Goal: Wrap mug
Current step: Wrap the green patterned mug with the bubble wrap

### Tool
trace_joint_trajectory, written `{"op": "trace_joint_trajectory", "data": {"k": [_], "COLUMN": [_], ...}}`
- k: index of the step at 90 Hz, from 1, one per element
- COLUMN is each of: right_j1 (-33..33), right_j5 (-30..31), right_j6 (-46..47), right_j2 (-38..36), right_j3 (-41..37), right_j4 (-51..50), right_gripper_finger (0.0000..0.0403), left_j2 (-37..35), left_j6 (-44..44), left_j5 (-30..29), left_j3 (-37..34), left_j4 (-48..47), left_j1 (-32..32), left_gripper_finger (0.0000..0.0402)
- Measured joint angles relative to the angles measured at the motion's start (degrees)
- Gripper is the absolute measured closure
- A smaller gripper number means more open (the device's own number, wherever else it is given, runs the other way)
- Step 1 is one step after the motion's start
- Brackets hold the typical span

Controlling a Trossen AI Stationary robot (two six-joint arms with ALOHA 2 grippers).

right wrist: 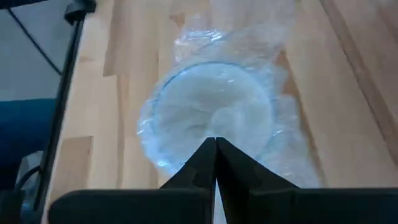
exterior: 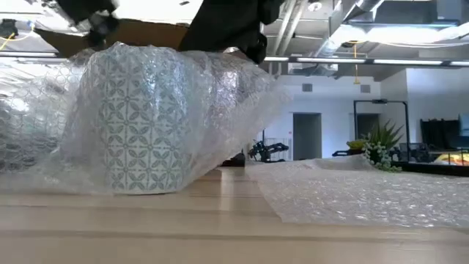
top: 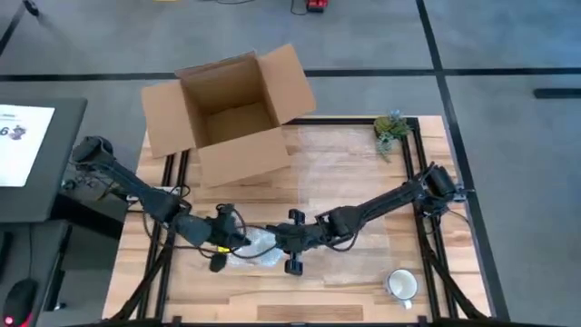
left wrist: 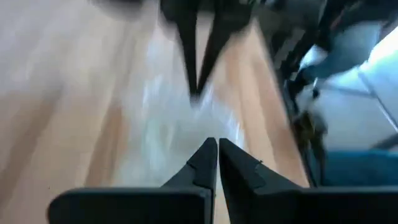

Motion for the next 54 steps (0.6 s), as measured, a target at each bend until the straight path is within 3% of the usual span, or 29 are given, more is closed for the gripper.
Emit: {"op": "trace_joint_trajectory", "data": {"k": [12,19,38,54], "right_j1": [-2.0,-2.9,-3.3,-3.7], "right_j5": [-2.9,-5.4,-10.0,-10.6], "right_j6": [0.0,0.0,-3.4,-5.3], "right_j2": [0.0,1.5,11.3,20.5], "right_j3": [0.0,0.6,12.1,28.0], "right_j4": [0.0,0.1,-7.7,-22.3], "right_gripper_finger": [0.0403,0.0403,0.0403,0.0403], "left_j2": [-0.7,0.6,8.2,15.9], "left_j6": [-12.3,-16.8,-16.9,-8.7], "left_j5": [-0.8,-2.6,-11.4,-15.2], "left_j3": [0.0,-0.9,-5.1,-5.6], "left_j4": [-13.5,-15.7,-6.8,5.7], "left_j1": [-4.0,-5.7,-6.5,-5.0], "left_gripper_finger": [0.0402,0.0402,0.0402,0.0402]}}
